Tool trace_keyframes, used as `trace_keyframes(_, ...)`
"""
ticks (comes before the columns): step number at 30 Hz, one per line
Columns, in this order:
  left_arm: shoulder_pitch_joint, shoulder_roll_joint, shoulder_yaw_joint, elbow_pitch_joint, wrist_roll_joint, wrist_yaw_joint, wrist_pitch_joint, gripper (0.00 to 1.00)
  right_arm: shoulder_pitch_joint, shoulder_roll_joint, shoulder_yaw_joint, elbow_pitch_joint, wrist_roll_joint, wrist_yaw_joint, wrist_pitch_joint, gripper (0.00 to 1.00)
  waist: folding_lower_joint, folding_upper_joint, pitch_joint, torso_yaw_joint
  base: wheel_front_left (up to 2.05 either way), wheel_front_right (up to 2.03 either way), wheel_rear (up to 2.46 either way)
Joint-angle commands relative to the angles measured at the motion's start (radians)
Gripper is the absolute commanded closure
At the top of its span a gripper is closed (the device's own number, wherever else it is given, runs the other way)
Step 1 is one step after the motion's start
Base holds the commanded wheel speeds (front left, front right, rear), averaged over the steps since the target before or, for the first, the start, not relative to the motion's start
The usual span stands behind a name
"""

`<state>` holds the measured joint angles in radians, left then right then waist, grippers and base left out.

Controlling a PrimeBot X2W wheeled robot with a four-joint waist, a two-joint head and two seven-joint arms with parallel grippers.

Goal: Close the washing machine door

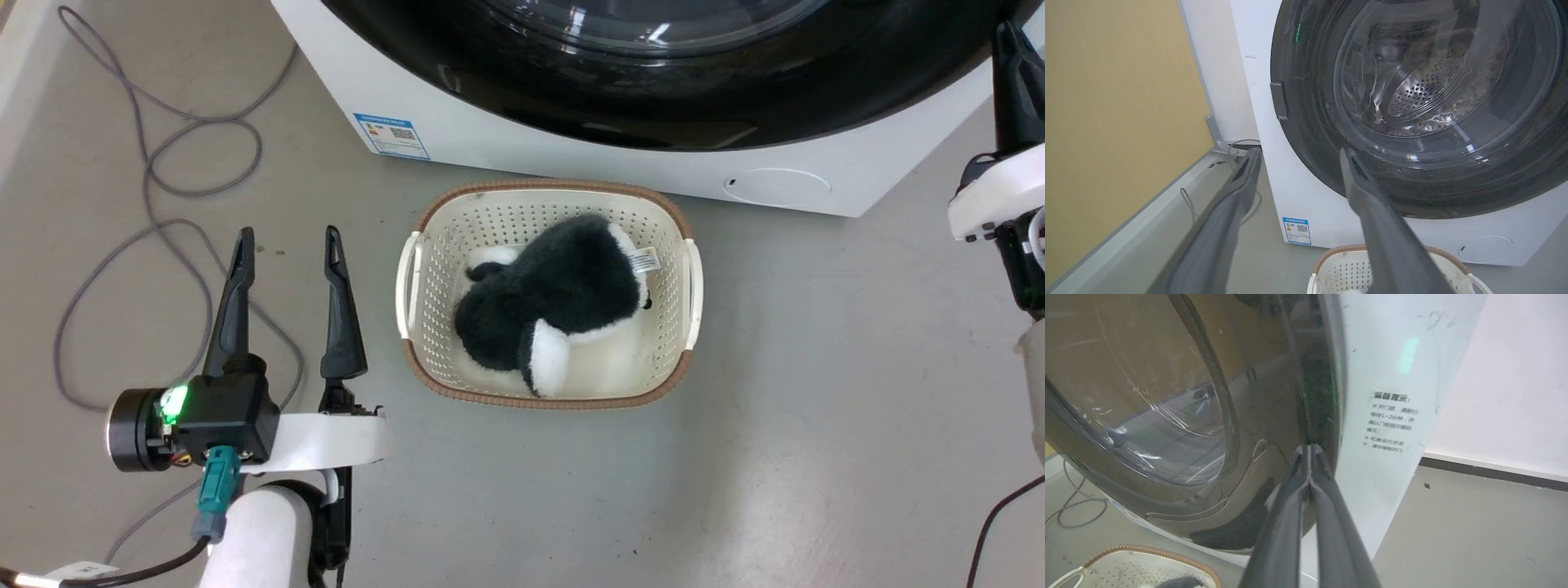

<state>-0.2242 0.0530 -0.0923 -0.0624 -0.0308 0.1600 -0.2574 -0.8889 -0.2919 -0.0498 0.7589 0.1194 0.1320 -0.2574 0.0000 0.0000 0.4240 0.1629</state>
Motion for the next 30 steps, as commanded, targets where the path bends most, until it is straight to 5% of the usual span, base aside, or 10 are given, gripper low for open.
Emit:
trace_keyframes(1,-0.011,-0.001,0.003,-0.003,-0.003,0.007,-0.004,0.0,-0.005,0.006,-0.007,-0.005,-0.011,-0.001,-0.004,1.0,0.0,0.0,-0.002,-0.006,0.0,0.0,0.0)
trace_keyframes(12,0.026,0.006,0.028,0.033,0.015,0.004,-0.004,0.0,0.161,0.064,-0.042,-0.196,-0.028,-0.001,-0.004,1.0,0.0,0.0,-0.109,-0.087,0.0,0.0,0.0)
trace_keyframes(23,0.119,0.026,0.043,0.082,0.024,0.015,-0.004,0.0,0.463,0.189,-0.071,-0.434,-0.068,-0.001,-0.004,1.0,0.0,0.0,-0.276,-0.2,0.0,0.0,0.0)
trace_keyframes(25,0.139,0.028,0.045,0.086,0.024,0.017,-0.004,0.0,0.514,0.206,-0.069,-0.451,-0.063,-0.001,-0.004,0.54,0.0,0.0,-0.298,-0.211,0.0,0.0,0.0)
trace_keyframes(26,0.151,0.029,0.046,0.088,0.024,0.019,-0.004,0.0,0.539,0.214,-0.065,-0.458,-0.056,-0.001,-0.004,0.0,0.0,0.0,-0.31,-0.217,0.0,0.0,0.0)
trace_keyframes(30,0.195,0.03,0.049,0.095,0.019,0.02,-0.004,0.0,0.626,0.233,-0.041,-0.505,-0.048,-0.001,-0.004,0.0,0.0,0.0,-0.345,-0.24,0.0,0.0,0.0)
